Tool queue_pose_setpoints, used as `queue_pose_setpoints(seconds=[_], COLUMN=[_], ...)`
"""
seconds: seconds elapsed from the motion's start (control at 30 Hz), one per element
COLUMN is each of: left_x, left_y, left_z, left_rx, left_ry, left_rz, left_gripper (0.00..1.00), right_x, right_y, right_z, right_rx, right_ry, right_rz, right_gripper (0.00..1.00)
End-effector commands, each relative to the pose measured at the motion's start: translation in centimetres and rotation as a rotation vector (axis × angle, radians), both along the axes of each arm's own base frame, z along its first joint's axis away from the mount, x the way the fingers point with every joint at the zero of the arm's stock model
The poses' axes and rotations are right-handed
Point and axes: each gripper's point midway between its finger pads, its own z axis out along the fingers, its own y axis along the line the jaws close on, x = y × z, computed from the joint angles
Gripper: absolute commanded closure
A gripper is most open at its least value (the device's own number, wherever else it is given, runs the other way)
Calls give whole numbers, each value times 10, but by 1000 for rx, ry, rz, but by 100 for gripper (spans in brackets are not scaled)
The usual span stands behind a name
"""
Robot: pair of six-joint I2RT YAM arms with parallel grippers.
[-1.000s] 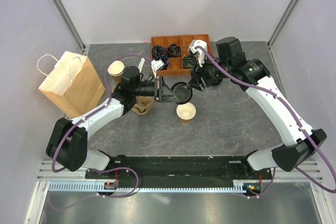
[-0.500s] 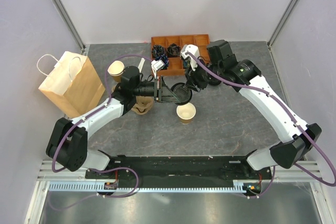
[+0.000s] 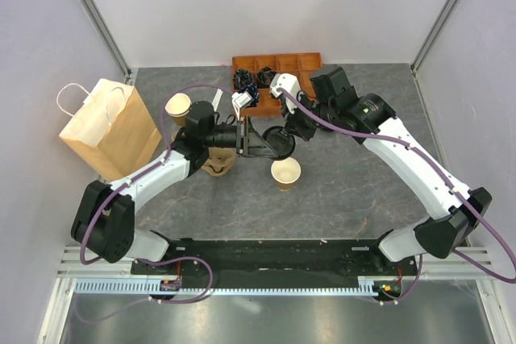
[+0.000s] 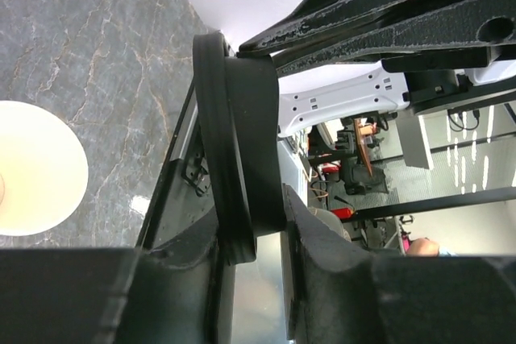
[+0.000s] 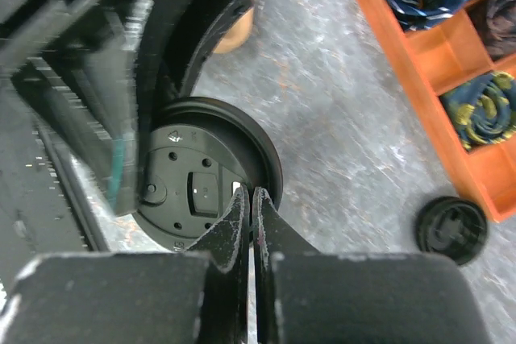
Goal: Pack the takeout coffee
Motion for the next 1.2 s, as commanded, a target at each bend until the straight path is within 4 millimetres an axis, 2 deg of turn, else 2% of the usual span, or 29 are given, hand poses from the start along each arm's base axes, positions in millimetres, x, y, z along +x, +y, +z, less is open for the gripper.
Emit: queue_pose_setpoints(seconds=[0.0, 0.03, 0.13, 0.17, 0.23, 0.27, 0.37, 0.4, 0.43, 0.47, 0.5, 0.57, 0.63, 0.67, 0.83, 1.17], left_x=[-4, -4, -3, -3, 3, 0, 1, -4, -4, -1, -3, 5, 8, 14, 24, 23], left_y=[4, 6, 16, 22, 35, 43, 66, 73, 82, 88, 93, 105, 114, 118, 127, 121], left_z=[5, 5, 4, -5, 7, -1, 18, 16, 24, 34, 36, 58, 65, 77, 90, 88], left_rx=[-1, 8, 48, 89, 103, 147, 173, 206, 214, 226, 244, 263, 306, 328, 383, 342], left_ry=[-39, -41, -77, -81, -145, -131, -272, -258, -302, -367, -362, -448, -468, -532, -604, -575], left_rz=[-12, -8, 10, 15, 50, 55, 110, 120, 152, 173, 180, 234, 269, 296, 343, 320], left_gripper=[55, 52, 26, 15, 9, 1, 0, 0, 0, 0, 0, 0, 0, 0, 0, 0], right_x=[7, 8, 8, 7, 7, 6, 1, -2, -6, -11, -11, -7, -5, -4, 2, 12], right_y=[-6, -7, -15, -17, -24, -27, -36, -38, -36, -35, -33, -31, -28, -25, -16, -7], right_z=[1, 1, -2, -3, -6, -6, -21, -28, -34, -48, -55, -74, -85, -95, -119, -138], right_rx=[-33, -37, -63, -72, -91, -101, -152, -162, -162, -172, -174, -187, -195, -208, -241, -242], right_ry=[-42, -45, -54, -55, -52, -52, -17, 5, 29, 73, 86, 107, 113, 120, 163, 172], right_rz=[-22, -25, -40, -39, -43, -44, -40, -34, -20, -9, -8, -16, -18, -13, -20, -15], right_gripper=[100, 100, 100, 100, 100, 100, 100, 100, 100, 100, 100, 100, 100, 100, 100, 100])
